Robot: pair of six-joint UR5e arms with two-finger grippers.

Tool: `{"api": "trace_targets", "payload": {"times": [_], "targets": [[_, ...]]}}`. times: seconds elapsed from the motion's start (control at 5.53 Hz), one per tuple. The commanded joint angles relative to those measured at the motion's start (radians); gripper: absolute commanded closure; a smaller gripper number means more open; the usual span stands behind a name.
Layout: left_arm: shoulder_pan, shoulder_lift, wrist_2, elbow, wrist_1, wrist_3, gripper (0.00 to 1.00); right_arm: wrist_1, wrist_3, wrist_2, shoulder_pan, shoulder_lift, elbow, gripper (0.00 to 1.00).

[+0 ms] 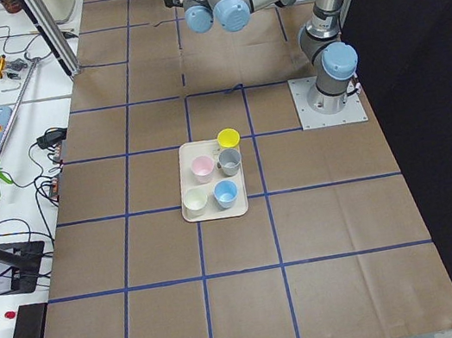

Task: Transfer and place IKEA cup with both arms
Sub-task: 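Open the right gripper and pull it back while the left gripper holds the cup, then carry the cup with the left gripper down onto the white tray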

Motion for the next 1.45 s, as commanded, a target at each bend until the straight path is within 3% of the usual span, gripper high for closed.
{"api": "trace_targets", "payload": {"times": [0.0,0.18,0.36,0.54,0.72,0.9,1.27], "targets": [[0.002,0.0,0.043,0.031,0.003,-0.023,0.98,-0.046,0.021,-0.125,-0.07,0.001,-0.024,0.0],[0.002,-0.004,0.062,0.043,0.005,-0.021,0.98,-0.101,0.089,-0.231,-0.096,0.001,-0.059,0.0],[0.005,-0.007,0.156,0.064,0.049,-0.03,0.98,-0.311,0.353,-0.459,-0.101,-0.001,-0.129,0.0],[0.005,-0.004,0.429,0.072,0.266,-0.17,0.98,-0.549,0.607,-0.667,-0.095,-0.005,-0.168,0.0],[0.002,-0.019,0.763,0.051,0.51,-0.38,0.98,-0.589,0.652,-0.804,-0.087,-0.033,-0.2,0.0],[0.0,-0.009,0.917,0.051,0.57,-0.398,0.98,-0.666,0.654,-0.974,-0.075,-0.045,-0.212,0.0],[0.024,-0.036,1.354,0.04,0.864,-0.54,0.99,-0.769,0.827,-1.319,0.089,-0.056,-0.214,0.0]]}}
